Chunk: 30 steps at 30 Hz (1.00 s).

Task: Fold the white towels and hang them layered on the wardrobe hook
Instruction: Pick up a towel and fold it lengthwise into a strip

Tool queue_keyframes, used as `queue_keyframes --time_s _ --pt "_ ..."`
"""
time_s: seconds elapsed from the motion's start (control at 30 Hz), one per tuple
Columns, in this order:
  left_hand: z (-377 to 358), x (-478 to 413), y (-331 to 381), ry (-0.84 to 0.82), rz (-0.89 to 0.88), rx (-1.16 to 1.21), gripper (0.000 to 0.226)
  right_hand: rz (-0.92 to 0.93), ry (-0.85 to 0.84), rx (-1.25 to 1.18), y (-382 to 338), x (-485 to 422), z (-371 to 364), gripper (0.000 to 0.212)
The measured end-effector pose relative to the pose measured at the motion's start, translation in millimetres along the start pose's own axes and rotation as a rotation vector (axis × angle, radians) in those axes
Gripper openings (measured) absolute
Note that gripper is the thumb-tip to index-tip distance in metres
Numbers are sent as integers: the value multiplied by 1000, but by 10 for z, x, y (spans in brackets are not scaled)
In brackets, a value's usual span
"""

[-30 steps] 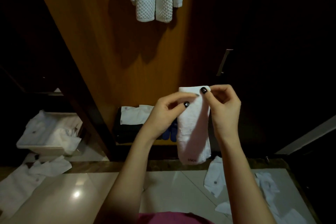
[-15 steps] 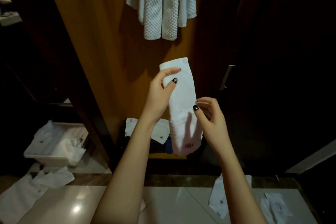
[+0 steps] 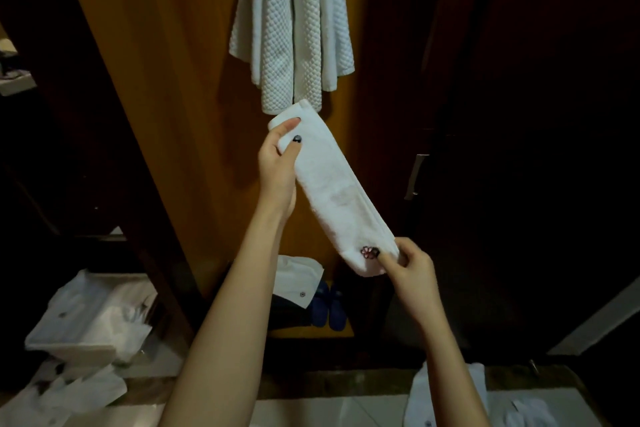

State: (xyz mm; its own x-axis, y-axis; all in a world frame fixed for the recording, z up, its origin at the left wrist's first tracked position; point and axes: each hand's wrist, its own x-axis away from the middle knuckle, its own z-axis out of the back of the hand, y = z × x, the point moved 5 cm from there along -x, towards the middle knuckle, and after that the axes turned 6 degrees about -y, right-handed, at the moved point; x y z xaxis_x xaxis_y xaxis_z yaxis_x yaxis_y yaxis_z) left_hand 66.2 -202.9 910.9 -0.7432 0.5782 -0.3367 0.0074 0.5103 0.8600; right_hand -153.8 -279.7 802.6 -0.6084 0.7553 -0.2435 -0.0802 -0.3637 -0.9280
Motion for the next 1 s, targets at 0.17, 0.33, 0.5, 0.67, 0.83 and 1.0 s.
queue_keyframes --time_s 0.17,0.33,0.5,0.67,0.83,1.0 --pt "84 -152 -120 21 68 60 27 89 97 -126 -103 8 202 17" --pt "51 -225 -196 2 105 81 28 46 108 -162 -28 -25 267 22" --pt "-98 -264 -156 -112 143 173 28 -100 -101 -325 73 -31 223 17" --pt "-302 -293 8 -294 187 262 31 -95 -202 -406 71 38 38 14" --pt "-450 -260 113 -353 221 175 39 -181 -405 -558 35 82 -218 25" --pt "-366 -277 151 -308 220 174 20 -191 -397 -458 62 56 -215 27"
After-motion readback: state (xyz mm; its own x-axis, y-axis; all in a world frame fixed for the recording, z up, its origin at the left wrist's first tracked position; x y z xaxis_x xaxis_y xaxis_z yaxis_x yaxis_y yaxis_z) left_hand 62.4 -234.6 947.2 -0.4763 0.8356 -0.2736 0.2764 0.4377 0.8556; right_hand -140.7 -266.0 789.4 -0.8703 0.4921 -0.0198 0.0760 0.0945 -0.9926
